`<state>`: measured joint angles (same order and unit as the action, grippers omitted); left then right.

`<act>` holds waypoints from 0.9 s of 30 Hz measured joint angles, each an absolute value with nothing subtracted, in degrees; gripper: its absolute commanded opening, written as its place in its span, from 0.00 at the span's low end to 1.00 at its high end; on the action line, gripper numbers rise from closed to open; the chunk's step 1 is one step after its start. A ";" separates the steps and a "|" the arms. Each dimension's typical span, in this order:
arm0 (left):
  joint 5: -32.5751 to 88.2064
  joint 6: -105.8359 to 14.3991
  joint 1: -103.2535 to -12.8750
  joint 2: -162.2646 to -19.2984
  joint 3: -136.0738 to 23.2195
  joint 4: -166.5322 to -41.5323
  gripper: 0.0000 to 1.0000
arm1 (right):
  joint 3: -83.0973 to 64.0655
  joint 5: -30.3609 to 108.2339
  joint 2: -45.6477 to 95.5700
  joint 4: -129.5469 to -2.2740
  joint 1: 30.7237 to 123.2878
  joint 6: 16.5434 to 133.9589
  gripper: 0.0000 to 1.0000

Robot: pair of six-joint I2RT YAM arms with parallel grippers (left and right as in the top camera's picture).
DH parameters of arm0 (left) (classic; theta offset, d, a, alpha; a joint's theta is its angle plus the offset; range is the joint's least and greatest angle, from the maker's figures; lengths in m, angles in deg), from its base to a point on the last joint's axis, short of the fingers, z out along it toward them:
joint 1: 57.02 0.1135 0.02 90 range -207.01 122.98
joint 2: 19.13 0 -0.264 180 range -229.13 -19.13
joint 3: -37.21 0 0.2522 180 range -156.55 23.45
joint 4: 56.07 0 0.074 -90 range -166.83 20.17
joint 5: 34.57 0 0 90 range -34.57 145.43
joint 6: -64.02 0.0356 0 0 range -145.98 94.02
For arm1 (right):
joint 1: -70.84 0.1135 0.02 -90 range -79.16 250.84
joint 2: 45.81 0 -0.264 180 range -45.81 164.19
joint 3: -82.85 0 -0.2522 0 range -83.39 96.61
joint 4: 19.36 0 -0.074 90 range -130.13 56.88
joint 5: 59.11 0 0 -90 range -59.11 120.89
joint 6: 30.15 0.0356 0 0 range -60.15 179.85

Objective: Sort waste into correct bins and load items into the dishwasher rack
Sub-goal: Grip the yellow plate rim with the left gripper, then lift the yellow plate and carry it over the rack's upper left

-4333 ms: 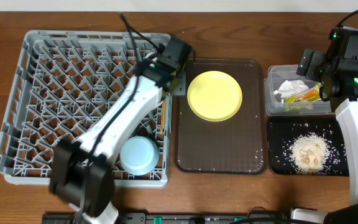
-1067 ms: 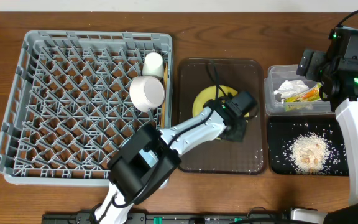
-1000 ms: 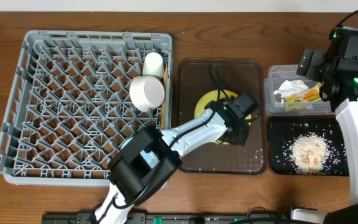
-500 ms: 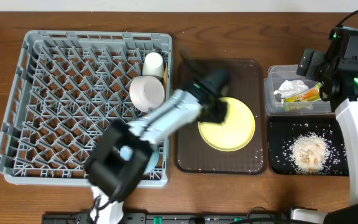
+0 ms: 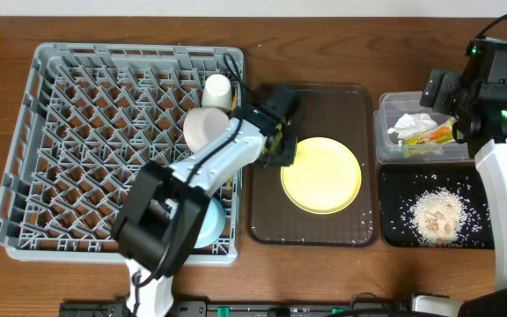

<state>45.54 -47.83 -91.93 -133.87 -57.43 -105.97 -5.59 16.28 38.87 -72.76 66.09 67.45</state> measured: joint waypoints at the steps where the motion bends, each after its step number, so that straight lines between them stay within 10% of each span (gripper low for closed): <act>1: 45.56 -47.67 -92.17 -134.64 -57.43 -105.94 0.37 | -5.61 16.28 38.87 -72.76 66.09 67.45 0.99; 7: 45.30 -46.89 -93.79 -137.54 -57.26 -104.70 0.34 | -5.61 16.28 38.87 -72.76 66.09 67.45 0.99; 11: 45.37 -47.08 -94.47 -137.72 -57.26 -104.00 0.06 | -5.61 16.28 38.87 -72.76 66.09 67.45 0.99; 27: 55.81 -46.67 -91.69 -121.55 -57.65 -108.92 0.06 | -5.61 16.28 38.87 -72.74 66.09 67.45 0.99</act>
